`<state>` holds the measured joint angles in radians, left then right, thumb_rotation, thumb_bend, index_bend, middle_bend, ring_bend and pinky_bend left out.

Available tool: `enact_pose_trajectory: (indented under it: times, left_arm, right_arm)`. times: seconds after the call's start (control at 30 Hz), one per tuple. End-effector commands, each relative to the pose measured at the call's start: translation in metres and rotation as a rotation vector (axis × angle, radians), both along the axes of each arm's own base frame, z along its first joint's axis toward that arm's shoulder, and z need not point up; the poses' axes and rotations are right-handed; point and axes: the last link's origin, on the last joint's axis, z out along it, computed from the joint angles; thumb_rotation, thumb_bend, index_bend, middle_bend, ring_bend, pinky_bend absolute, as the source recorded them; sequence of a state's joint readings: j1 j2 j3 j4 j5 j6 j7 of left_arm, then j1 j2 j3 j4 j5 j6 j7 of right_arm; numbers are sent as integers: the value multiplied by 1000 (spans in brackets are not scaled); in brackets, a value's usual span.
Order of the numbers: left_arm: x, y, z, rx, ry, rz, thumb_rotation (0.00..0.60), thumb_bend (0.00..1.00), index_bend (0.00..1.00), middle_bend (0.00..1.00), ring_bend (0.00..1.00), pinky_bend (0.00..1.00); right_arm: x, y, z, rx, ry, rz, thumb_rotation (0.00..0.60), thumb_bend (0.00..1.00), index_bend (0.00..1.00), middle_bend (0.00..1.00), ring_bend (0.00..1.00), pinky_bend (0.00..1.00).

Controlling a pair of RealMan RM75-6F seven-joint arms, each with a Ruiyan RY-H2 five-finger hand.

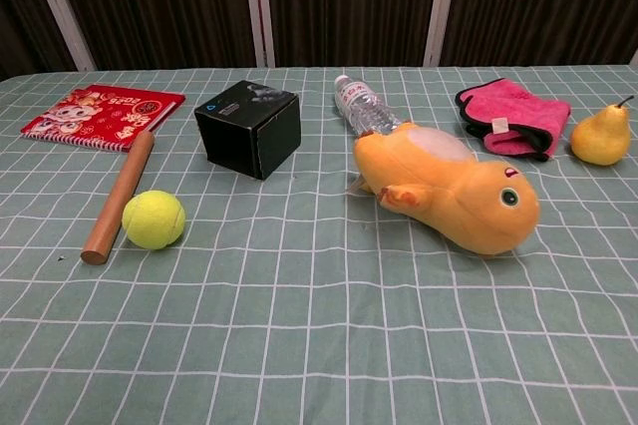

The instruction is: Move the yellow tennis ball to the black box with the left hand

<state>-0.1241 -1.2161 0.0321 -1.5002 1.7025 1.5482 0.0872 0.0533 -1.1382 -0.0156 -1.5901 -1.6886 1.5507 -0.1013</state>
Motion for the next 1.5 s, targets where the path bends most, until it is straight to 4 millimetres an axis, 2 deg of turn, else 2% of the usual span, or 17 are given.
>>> enact_pose_trajectory:
  times: [0.03,0.27,0.33,0.4,0.47,0.53,0.6,0.67,0.8,1.03,1.2,1.33,1.5]
  left_arm:
    - [0,0,-2,-5,6,6,600,61,0,0,0,0]
    - [3,-1,-10,-37,18,-11,600,61,0,1,0,0]
    - [6,-4,-13,-62,14,-27,600,62,2,44,0,3]
    - [9,-5,-17,-87,3,-50,600,84,41,171,16,70]
    - [13,-4,-21,-101,-2,-80,600,179,201,403,128,289]
    - [16,-4,-29,-123,7,-114,600,297,365,579,267,476]
    - [19,-3,-35,-144,23,-131,600,364,471,694,369,592]
    - [24,0,-45,-176,55,-156,600,383,527,767,439,663]
    - [32,7,-66,-239,138,-180,600,385,538,774,454,676]
    - [60,26,-112,-336,268,-166,600,383,538,761,452,676]
    - [76,32,-135,-380,284,-165,600,384,536,746,440,671]
    - [96,37,-156,-433,252,-174,600,393,537,746,440,670]
    - [106,40,-168,-435,246,-173,600,387,537,746,440,668]
  right_arm:
    - [0,0,0,3,0,3,600,438,0,0,0,0]
    - [0,0,3,-1,-13,0,600,437,0,0,0,0]
    - [0,1,4,-6,-22,5,600,438,0,0,0,0]
    - [-1,2,4,-2,-18,6,600,438,0,0,0,0]
    - [-3,2,4,2,-18,-2,600,438,0,0,0,0]
    - [-3,2,4,4,-20,-5,600,437,0,0,0,0]
    - [-3,3,4,7,-22,-3,600,438,0,0,0,0]
    - [-2,4,5,10,-29,1,600,438,0,0,0,0]
    - [-2,7,7,9,-39,7,600,437,0,0,0,0]
    - [0,3,17,-6,-72,21,600,437,0,0,0,0]
    - [0,3,22,-7,-86,20,600,438,0,0,0,0]
    - [-1,4,22,-7,-90,21,600,438,0,0,0,0]
    - [-4,6,25,-13,-98,15,600,438,0,0,0,0]
